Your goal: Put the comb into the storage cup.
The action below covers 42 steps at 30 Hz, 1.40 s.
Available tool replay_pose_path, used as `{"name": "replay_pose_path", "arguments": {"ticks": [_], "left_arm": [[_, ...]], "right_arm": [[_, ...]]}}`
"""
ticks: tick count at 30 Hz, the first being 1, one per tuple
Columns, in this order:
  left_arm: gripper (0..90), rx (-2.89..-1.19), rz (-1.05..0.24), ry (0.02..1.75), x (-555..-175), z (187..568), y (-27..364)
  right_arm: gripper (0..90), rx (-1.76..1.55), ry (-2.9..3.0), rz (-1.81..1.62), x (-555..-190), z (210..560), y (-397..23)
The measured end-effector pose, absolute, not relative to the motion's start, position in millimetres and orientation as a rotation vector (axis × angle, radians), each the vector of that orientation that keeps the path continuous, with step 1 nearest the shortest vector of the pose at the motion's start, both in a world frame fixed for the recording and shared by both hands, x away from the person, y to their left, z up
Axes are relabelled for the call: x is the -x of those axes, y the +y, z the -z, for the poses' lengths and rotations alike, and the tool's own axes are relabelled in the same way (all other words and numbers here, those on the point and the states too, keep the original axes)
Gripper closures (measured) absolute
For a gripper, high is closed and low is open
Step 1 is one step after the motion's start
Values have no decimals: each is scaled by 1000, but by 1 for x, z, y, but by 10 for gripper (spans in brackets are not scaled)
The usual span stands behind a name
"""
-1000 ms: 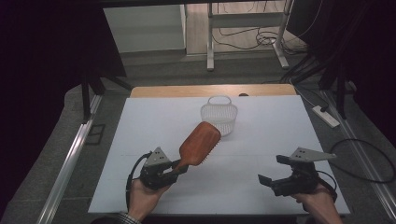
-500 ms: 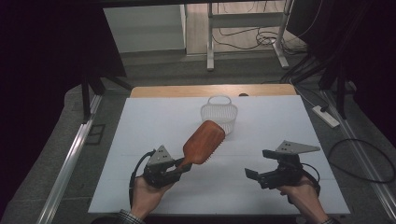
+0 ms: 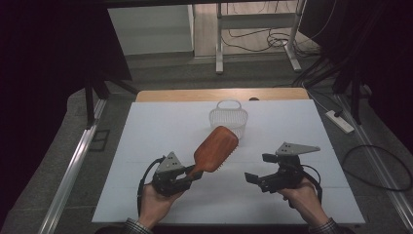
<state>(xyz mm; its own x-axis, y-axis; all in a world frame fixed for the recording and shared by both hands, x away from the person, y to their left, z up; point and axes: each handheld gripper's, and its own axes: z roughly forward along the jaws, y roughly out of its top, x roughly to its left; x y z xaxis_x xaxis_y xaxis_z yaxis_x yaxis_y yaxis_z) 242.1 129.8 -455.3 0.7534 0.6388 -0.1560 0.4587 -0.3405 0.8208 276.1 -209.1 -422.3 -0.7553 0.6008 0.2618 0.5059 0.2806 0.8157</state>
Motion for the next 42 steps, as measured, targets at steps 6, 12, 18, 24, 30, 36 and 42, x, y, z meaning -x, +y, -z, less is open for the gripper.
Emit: {"name": "replay_pose_path", "arguments": {"ticks": [6, 12, 18, 24, 30, 36, 42], "left_arm": [[708, -1995, -230, 819, -241, 456, 128], [707, -2003, -230, 807, -239, 457, 125], [708, -1999, -226, 803, -238, 458, 125], [708, -1996, -226, 802, -238, 459, 125], [707, -1984, -229, 803, -237, 458, 126], [707, -1979, -232, 798, -237, 458, 127], [708, -1977, -245, 794, -236, 456, 128]], "right_arm": [[0, -1083, 2463, -1520, -282, 423, -199], [0, -1100, 2483, -1580, -287, 426, -189], [0, -1107, 2503, -1609, -293, 427, -181], [0, -1091, 2509, -1610, -296, 425, -174], [0, -1089, 2538, -1572, -303, 424, -162], [0, -1114, 2556, -1586, -308, 423, -154], [0, -1126, 2555, -1593, -315, 420, -142]]}}
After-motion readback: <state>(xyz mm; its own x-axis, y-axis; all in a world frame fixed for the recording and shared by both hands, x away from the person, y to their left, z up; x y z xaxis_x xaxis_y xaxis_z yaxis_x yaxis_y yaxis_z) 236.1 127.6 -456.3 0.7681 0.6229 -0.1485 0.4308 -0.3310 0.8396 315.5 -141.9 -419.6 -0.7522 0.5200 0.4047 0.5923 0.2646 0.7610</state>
